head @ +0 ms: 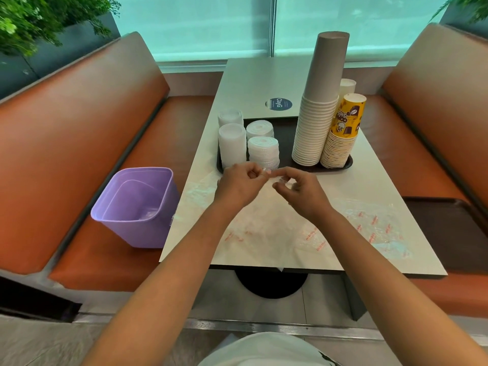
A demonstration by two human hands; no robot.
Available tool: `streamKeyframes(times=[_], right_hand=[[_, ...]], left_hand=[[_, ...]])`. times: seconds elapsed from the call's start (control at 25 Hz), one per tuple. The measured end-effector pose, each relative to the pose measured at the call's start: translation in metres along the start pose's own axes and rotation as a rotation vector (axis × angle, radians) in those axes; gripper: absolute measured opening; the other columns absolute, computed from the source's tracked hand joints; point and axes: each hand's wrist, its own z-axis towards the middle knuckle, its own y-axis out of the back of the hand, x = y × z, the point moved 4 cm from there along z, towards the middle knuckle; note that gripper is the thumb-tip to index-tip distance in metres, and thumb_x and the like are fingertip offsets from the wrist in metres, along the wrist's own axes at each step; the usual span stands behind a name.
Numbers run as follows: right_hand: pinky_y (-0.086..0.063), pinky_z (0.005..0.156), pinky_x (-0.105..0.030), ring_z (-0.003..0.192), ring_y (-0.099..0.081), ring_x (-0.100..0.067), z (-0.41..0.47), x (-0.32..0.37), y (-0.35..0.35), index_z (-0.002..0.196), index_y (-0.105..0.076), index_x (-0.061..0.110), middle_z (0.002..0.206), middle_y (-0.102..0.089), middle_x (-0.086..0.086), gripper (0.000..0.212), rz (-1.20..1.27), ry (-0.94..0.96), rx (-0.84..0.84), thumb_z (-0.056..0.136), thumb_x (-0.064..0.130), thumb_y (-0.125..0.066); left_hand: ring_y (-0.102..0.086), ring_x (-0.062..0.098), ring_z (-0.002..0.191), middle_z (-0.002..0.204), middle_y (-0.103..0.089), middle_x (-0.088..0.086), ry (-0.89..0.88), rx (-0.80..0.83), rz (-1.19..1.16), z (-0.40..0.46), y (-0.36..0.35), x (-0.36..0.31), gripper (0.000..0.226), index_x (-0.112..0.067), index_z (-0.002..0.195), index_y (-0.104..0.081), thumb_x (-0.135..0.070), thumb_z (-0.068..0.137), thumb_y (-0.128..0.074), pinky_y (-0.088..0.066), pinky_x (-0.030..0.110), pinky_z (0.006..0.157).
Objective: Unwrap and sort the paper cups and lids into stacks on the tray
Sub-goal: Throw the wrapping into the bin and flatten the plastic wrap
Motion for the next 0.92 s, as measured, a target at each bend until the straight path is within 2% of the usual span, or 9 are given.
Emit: streamKeyframes(times=[0.16, 0.32, 0.4, 0.48, 0.52, 0.6, 0.68, 0.8, 0.92], right_hand=[[-0.045, 0.057, -0.034, 0.048, -0.039, -0.008, -0.002, 0.002, -0.002, 0.086, -0.061, 0.044, 0.075, -0.055, 0.012, 0.029, 0.072, -0.012, -0.010, 0.086, 0.015, -0.067], [-0.040, 0.052, -0.024, 0.049, -0.046, -0.001, -0.002, 0.008, 0.001, 0.088, -0.065, 0.030, 0.077, -0.059, 0.010, 0.019, 0.168, -0.027, -0.033, 0.088, 0.011, -0.065], [-0.041, 0.045, -0.023, 0.047, -0.045, -0.002, 0.000, 0.008, 0.005, 0.089, -0.066, 0.023, 0.075, -0.059, 0.007, 0.013, 0.271, -0.052, -0.072, 0.088, 0.010, -0.064], [-0.040, 0.039, -0.019, 0.043, -0.045, -0.001, 0.002, 0.006, 0.010, 0.089, -0.065, 0.019, 0.074, -0.058, 0.002, 0.011, 0.344, -0.088, -0.131, 0.089, 0.008, -0.062], [-0.039, 0.037, -0.018, 0.040, -0.045, -0.002, 0.003, 0.004, 0.012, 0.089, -0.064, 0.016, 0.075, -0.058, 0.000, 0.009, 0.368, -0.110, -0.154, 0.090, 0.008, -0.061], [-0.038, 0.036, -0.018, 0.038, -0.047, -0.004, 0.004, 0.000, 0.012, 0.091, -0.062, 0.015, 0.079, -0.059, -0.003, 0.005, 0.432, -0.163, -0.152, 0.091, 0.011, -0.059], [-0.046, 0.043, -0.021, 0.049, -0.057, -0.008, 0.004, -0.009, 0.009, 0.097, -0.060, 0.019, 0.087, -0.062, -0.004, 0.010, 0.525, -0.235, -0.028, 0.092, 0.027, -0.058], [-0.052, 0.079, -0.033, 0.087, -0.066, -0.017, -0.003, -0.030, -0.001, 0.109, -0.057, 0.024, 0.105, -0.066, -0.001, 0.036, 0.506, -0.320, 0.306, 0.083, 0.048, -0.048], [-0.043, 0.096, -0.031, 0.109, -0.059, -0.016, -0.014, -0.042, -0.017, 0.111, -0.057, 0.024, 0.116, -0.064, 0.001, 0.039, 0.410, -0.330, 0.485, 0.074, 0.038, -0.054]], left_hand=[[-0.050, 0.021, 0.070, 0.059, -0.050, -0.001, 0.186, -0.038, -0.279, 0.008, 0.003, 0.011, 0.034, -0.019, 0.057, -0.052, -0.023, 0.091, -0.054, -0.040, 0.029, 0.069], [-0.048, 0.014, 0.068, 0.069, -0.051, -0.003, 0.218, -0.187, -0.564, 0.005, 0.013, 0.018, 0.027, -0.018, 0.070, -0.051, -0.027, 0.095, -0.050, -0.037, 0.022, 0.061], [-0.052, 0.004, 0.077, 0.083, -0.055, -0.010, 0.157, -0.056, -0.596, 0.002, 0.014, 0.024, 0.028, -0.021, 0.099, -0.053, -0.045, 0.087, -0.059, -0.038, 0.017, 0.069], [-0.055, 0.002, 0.090, 0.100, -0.057, -0.013, 0.166, 0.230, -0.516, -0.004, 0.006, 0.040, 0.070, -0.027, 0.127, -0.042, -0.057, 0.068, -0.063, -0.038, 0.021, 0.082], [-0.058, 0.006, 0.093, 0.107, -0.059, -0.010, 0.200, 0.361, -0.456, -0.009, -0.001, 0.048, 0.076, -0.029, 0.133, -0.039, -0.056, 0.067, -0.066, -0.038, 0.025, 0.086], [-0.065, 0.010, 0.086, 0.106, -0.065, -0.001, 0.223, 0.474, -0.432, -0.016, -0.010, 0.062, 0.051, -0.023, 0.127, -0.049, -0.034, 0.081, -0.070, -0.041, 0.030, 0.089], [-0.068, 0.009, 0.070, 0.090, -0.063, 0.001, 0.241, 0.367, -0.560, -0.016, -0.007, 0.065, 0.019, -0.018, 0.106, -0.059, -0.009, 0.090, -0.060, -0.049, 0.029, 0.081], [-0.068, 0.013, 0.062, 0.080, -0.056, 0.000, 0.396, 0.181, -0.894, -0.010, 0.001, 0.077, 0.018, -0.015, 0.096, -0.059, -0.002, 0.095, -0.047, -0.056, 0.031, 0.066], [-0.068, 0.014, 0.058, 0.069, -0.059, 0.001, 0.547, 0.069, -1.255, -0.010, 0.007, 0.091, 0.022, -0.015, 0.089, -0.057, -0.003, 0.097, -0.040, -0.059, 0.034, 0.058]])
